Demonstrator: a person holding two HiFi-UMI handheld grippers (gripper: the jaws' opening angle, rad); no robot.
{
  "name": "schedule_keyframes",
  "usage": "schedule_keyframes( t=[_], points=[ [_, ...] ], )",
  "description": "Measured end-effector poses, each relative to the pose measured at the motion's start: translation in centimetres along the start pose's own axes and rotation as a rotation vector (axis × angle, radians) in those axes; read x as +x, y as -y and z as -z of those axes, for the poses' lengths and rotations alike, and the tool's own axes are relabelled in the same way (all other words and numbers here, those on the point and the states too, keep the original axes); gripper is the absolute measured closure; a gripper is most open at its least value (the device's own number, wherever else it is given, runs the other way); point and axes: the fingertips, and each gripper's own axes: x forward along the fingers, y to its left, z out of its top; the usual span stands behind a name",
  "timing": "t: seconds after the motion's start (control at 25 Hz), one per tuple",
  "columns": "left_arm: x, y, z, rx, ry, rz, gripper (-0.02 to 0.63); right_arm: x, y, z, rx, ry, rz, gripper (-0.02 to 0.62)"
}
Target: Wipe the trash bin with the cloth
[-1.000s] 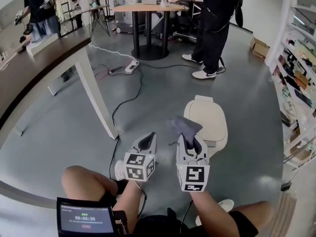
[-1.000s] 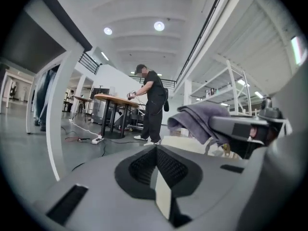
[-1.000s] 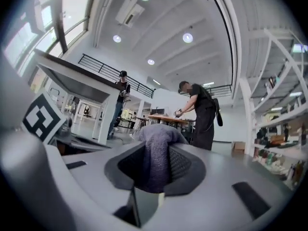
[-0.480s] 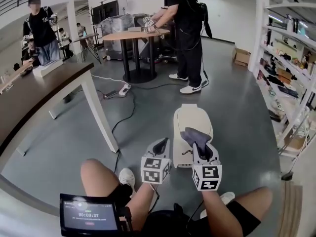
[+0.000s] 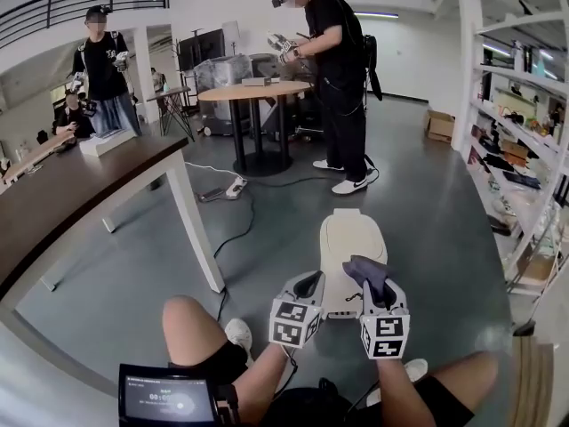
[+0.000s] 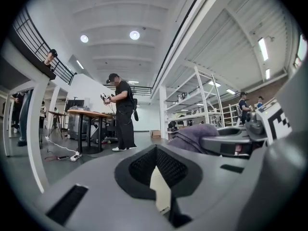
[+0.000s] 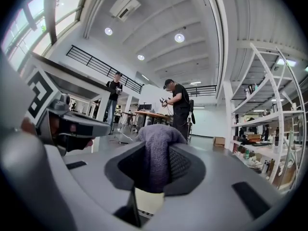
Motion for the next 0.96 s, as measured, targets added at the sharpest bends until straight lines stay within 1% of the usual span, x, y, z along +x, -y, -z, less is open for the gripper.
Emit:
schedule_keyframes(
  t=[0.12, 0.32, 0.52, 0.68, 0.96],
  points=[
    [-0.2, 0.0, 0.1, -0.013, -0.012, -0.013, 0.606, -0.6, -0.1, 0.2, -0.005, 0.001, -0.005, 0.502],
    [-0.1, 0.2, 0.4, 0.033, -0.058, -0.03, 0.606, -0.5, 0.0, 0.4, -0.012, 0.003, -0.017, 0.502],
    [-0.2, 0.2, 0.4, 0.023, -0.065, -0.018, 0.606, -0.3, -0.1, -0.1, -0.008, 0.007, -0.016, 0.502],
    [-0.2, 1.2, 1.3, 0.0, -0.077, 0.006, 0.606, -0.7, -0.4, 0.7, 0.011, 0.0, -0.029, 0.502],
    [0.2, 0.5, 1.3, -0.003, -0.082, 0.007, 0.606, 0.1, -0.8, 0.3, 0.012, 0.005, -0.033, 0.502]
  ],
)
